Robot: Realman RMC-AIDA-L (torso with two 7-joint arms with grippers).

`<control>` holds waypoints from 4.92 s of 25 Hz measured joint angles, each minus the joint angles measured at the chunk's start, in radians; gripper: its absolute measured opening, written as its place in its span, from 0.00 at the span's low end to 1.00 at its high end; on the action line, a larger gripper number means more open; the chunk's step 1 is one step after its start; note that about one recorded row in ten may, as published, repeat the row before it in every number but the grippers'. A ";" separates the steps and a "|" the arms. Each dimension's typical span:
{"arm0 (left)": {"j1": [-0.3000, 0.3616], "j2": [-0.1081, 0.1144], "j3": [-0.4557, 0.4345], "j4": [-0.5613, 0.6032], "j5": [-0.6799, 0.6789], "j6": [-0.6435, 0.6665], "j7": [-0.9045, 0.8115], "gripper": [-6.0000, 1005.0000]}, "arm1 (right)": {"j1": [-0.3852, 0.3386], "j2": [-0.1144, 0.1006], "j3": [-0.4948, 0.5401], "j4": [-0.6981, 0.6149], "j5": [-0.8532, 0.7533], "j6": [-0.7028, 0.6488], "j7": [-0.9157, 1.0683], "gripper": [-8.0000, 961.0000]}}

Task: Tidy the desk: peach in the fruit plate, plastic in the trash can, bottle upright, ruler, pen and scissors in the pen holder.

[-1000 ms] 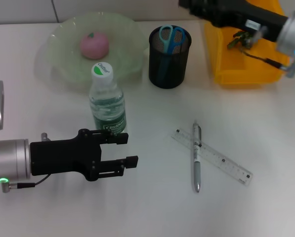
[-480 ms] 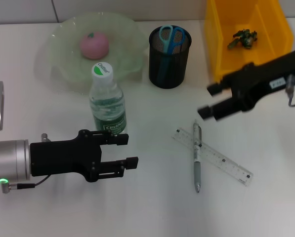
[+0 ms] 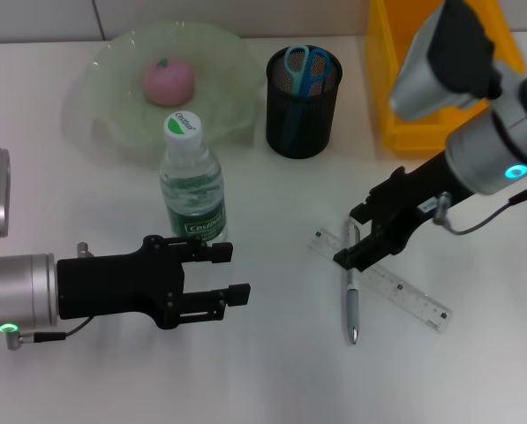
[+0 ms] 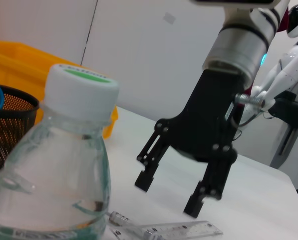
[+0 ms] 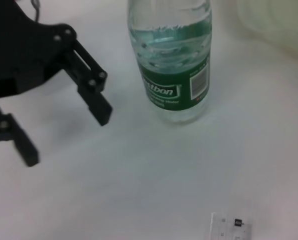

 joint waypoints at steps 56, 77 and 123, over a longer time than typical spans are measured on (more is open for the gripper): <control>0.015 -0.002 0.000 0.002 0.000 0.000 0.004 0.66 | -0.186 -0.005 0.249 0.269 1.180 0.372 -0.668 0.40; 0.012 -0.016 -0.006 0.010 0.000 0.004 0.010 0.66 | 0.192 0.002 0.162 0.868 1.650 0.612 -1.163 0.41; -0.011 -0.006 -0.006 0.017 0.001 0.017 -0.033 0.66 | -0.132 -0.051 0.382 -0.029 0.366 -0.128 -0.086 0.60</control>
